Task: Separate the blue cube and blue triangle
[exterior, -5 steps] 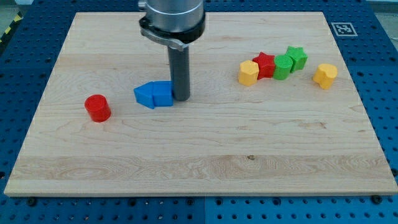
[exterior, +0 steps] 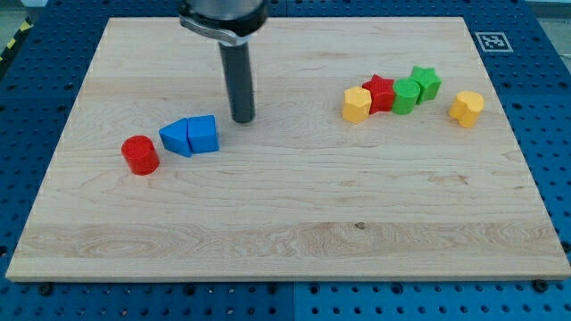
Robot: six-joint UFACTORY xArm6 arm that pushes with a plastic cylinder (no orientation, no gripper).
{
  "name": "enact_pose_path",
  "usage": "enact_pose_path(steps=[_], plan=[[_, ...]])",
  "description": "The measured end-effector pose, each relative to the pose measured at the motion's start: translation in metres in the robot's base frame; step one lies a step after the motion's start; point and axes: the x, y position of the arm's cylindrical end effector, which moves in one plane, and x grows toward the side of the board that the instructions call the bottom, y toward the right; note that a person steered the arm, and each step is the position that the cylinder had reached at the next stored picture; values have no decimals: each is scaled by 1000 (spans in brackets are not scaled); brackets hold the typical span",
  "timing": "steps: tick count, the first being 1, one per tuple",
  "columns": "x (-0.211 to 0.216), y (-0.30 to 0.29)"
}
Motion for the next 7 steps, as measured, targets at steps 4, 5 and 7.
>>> enact_pose_path(steps=[4, 5, 7], plan=[[59, -86], [46, -105], [58, -95]])
